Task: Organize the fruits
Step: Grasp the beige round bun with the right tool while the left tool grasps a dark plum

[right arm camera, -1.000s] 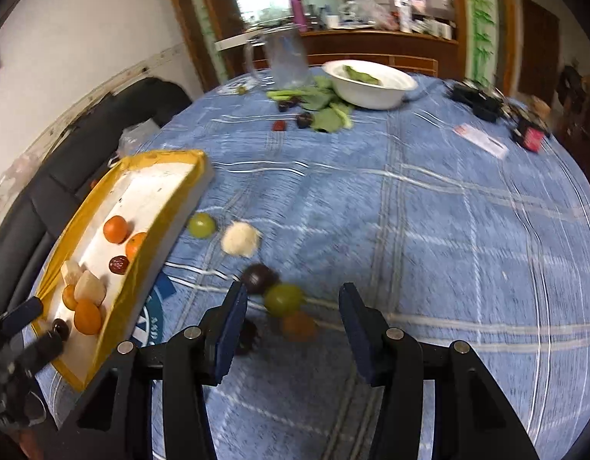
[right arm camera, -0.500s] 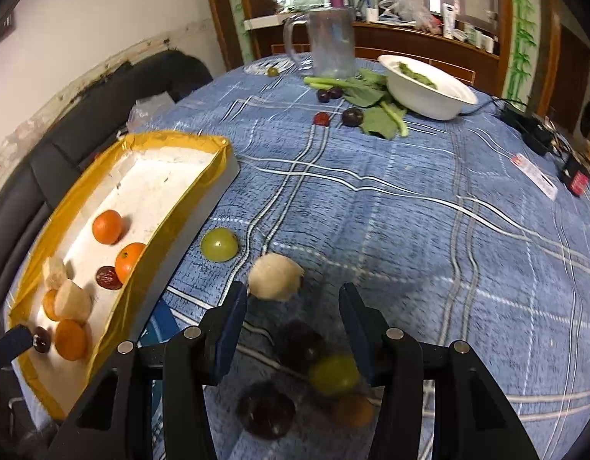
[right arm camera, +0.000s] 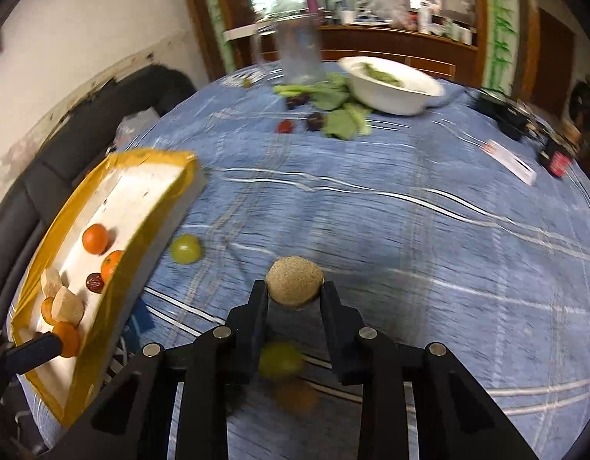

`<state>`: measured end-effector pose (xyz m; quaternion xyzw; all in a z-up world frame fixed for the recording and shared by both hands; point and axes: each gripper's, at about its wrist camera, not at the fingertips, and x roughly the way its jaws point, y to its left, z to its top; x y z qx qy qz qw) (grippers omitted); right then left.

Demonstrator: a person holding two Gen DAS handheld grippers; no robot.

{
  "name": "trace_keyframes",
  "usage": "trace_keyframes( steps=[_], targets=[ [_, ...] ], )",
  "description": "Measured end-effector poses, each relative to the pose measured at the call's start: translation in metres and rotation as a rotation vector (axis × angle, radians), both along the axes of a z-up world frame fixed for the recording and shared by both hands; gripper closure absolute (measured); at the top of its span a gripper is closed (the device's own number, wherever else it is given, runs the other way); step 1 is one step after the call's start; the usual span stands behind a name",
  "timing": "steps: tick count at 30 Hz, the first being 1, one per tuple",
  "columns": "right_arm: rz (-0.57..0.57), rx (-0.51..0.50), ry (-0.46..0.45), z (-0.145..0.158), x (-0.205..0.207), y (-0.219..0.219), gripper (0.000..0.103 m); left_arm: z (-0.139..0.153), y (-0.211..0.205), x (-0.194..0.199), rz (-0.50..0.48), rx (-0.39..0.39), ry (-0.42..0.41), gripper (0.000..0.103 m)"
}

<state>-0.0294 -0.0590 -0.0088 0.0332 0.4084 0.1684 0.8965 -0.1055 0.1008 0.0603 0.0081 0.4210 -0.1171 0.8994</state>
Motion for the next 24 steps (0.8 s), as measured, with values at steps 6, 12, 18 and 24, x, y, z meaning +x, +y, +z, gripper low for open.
trace_keyframes(
  steps=[6, 12, 18, 24],
  targets=[
    [-0.065, 0.094, 0.020, -0.005, 0.001, -0.042, 0.073, -0.024, -0.037, 0.028, -0.089, 0.063, 0.058, 0.061],
    [-0.057, 0.128, 0.043, -0.009, 0.003, -0.045, 0.073, -0.040, -0.049, 0.042, -0.128, 0.088, 0.072, 0.061],
    [-0.051, 0.140, 0.051, -0.011, 0.004, -0.045, 0.073, -0.046, -0.055, 0.050, -0.142, 0.105, 0.068, 0.066],
    [-0.063, 0.134, 0.046, -0.011, 0.004, -0.047, 0.073, -0.044, -0.051, 0.047, -0.121, 0.097, 0.050, 0.078]
  ],
)
